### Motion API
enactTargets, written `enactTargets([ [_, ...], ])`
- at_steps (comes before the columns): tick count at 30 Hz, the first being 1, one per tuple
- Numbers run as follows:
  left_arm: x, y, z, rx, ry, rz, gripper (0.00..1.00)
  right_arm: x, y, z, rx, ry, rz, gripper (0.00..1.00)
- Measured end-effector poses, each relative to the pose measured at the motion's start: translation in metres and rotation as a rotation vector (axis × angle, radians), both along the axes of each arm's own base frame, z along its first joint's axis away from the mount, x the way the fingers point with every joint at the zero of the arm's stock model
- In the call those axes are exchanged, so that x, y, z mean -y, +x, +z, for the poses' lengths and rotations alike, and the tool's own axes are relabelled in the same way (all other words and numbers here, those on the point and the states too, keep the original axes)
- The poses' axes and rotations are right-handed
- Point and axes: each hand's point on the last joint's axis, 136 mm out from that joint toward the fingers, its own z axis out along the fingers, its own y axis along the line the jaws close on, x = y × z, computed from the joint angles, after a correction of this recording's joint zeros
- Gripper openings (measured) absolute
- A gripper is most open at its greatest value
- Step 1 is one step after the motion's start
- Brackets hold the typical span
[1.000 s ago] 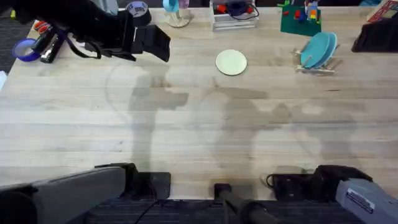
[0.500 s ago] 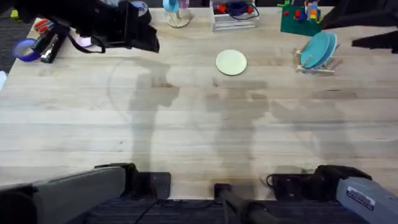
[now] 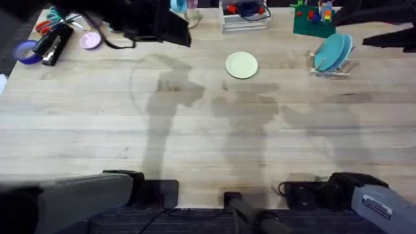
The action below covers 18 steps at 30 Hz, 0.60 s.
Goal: Pick up the plates from the table one by one and place each into a slot on the dish rack.
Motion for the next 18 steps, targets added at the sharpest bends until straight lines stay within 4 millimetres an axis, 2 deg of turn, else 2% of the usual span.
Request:
enactTargets([
  [8, 0.031, 0.030, -0.045, -0.091, -0.028, -0.032, 0.040, 0.000, 0.000, 0.000, 0.001, 0.000, 0.000, 0.995],
  [18, 0.074, 0.062, -0.083, -0.138, -0.116, -0.040, 0.040, 0.000, 0.000, 0.000, 0.000, 0.000, 0.000, 0.994],
])
